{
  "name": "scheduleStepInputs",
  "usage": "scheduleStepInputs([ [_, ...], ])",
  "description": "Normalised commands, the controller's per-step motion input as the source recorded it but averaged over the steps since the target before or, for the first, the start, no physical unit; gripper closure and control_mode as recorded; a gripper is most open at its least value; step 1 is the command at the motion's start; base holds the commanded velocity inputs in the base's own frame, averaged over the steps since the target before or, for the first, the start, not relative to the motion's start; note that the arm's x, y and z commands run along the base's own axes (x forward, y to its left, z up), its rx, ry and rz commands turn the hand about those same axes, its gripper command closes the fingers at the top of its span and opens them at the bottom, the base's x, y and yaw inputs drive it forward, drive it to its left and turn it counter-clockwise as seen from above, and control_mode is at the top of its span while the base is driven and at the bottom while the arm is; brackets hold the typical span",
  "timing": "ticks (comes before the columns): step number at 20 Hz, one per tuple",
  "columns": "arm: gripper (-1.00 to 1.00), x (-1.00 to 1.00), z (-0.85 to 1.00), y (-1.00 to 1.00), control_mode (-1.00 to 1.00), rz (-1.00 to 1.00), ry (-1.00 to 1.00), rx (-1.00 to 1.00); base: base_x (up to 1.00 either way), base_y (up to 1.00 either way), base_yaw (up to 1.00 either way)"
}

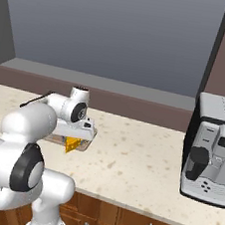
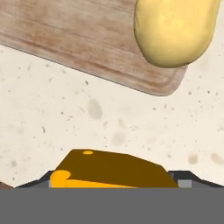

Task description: Retrieve the reheated potato from the microwave, then place the potato, cheese, and condiment on the cutting board.

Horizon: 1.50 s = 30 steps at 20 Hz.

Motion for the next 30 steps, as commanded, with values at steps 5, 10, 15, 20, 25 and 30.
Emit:
scheduleStepInputs([
  [5,1.0,0.33,0.3,0.22,-1.0,0.16,0.0,0.03,0.0,0.0,0.0],
  [10,1.0,0.37,0.23,0.23,-1.0,0.0,0.0,0.0,0.0,0.0,0.0],
  [15,1.0,0.37,0.12,0.27,-1.0,0.0,0.0,0.0,0.0,0.0,0.0],
  [20,1.0,0.44,-0.12,0.14,-1.0,0.0,0.0,0.0,0.0,0.0,0.0],
  [25,1.0,0.38,-0.19,0.16,-1.0,0.0,0.0,0.0,0.0,0.0,0.0],
  [30,1.0,0.33,-0.24,0.18,-1.0,0.0,0.0,0.0,0.0,0.0,0.0],
])
